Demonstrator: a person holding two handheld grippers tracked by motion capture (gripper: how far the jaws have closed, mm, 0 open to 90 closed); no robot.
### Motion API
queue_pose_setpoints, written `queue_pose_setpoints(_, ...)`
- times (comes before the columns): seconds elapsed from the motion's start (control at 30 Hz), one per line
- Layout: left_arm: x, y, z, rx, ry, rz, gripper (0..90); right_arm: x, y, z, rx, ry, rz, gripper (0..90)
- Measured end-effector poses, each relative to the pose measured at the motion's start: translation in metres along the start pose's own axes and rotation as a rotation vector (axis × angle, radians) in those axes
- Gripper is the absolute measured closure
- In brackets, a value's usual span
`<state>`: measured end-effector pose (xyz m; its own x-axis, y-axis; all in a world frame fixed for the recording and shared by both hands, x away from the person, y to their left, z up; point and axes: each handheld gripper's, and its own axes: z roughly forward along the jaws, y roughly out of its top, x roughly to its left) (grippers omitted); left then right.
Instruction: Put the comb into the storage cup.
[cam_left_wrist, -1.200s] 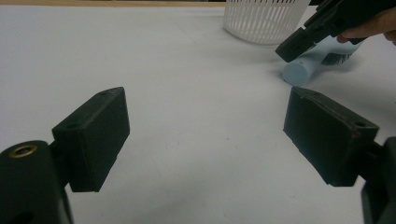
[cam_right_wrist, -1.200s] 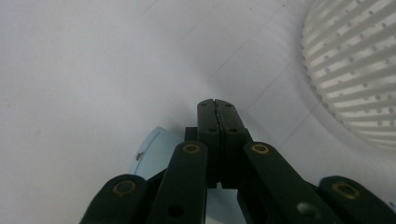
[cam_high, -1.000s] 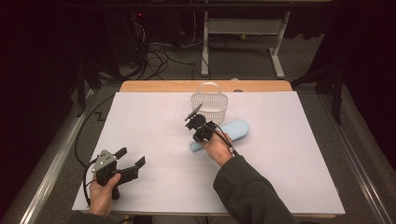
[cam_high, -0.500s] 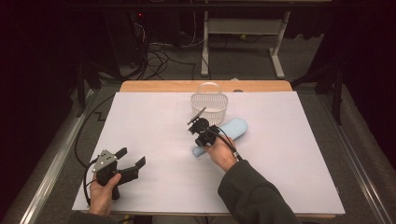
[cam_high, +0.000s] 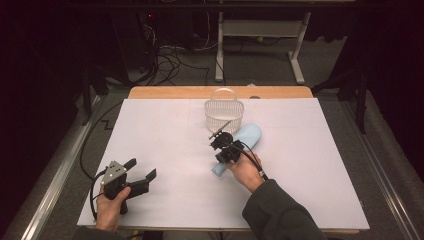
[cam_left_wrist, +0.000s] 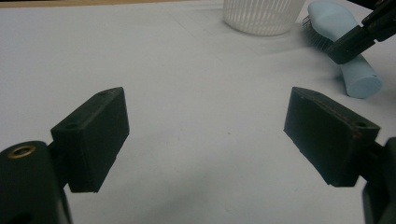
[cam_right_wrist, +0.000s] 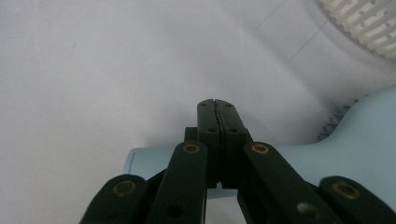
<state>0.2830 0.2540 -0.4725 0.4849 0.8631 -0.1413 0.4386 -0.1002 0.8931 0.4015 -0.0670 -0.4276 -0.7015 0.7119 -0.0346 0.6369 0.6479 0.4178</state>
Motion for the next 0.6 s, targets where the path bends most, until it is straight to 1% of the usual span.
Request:
queue_pose_setpoints(0.03,0.000,0.000,0.000,0.000,0.000,0.000,14.9,0.001,-0.001,0.000,-0.002,0.001,0.007,90.0)
queue_pose_setpoints(0.17,0.000,0.000,0.000,0.001,-0.001,0.001,14.5,0.001,-0.006,-0.002,-0.011,-0.001,0.007,90.0)
queue_pose_setpoints(0.2,0.000,0.000,0.000,0.001,-0.001,0.000,14.5,0.002,-0.007,-0.002,-0.005,-0.002,0.008,90.0)
queue_pose_setpoints(0.27,0.000,0.000,0.000,0.002,-0.001,-0.002,14.4,0.001,-0.009,-0.003,-0.007,-0.003,0.003,90.0)
queue_pose_setpoints(0.33,0.000,0.000,0.000,0.005,0.000,0.001,14.4,0.001,-0.010,-0.003,-0.008,-0.006,0.014,90.0)
queue_pose_setpoints(0.37,0.000,0.000,0.000,0.005,0.000,0.001,14.4,0.000,-0.010,-0.004,-0.013,-0.001,0.009,90.0)
queue_pose_setpoints(0.6,0.000,0.000,0.000,0.005,-0.001,0.000,14.4,-0.002,-0.014,-0.006,-0.019,-0.005,0.016,89.1)
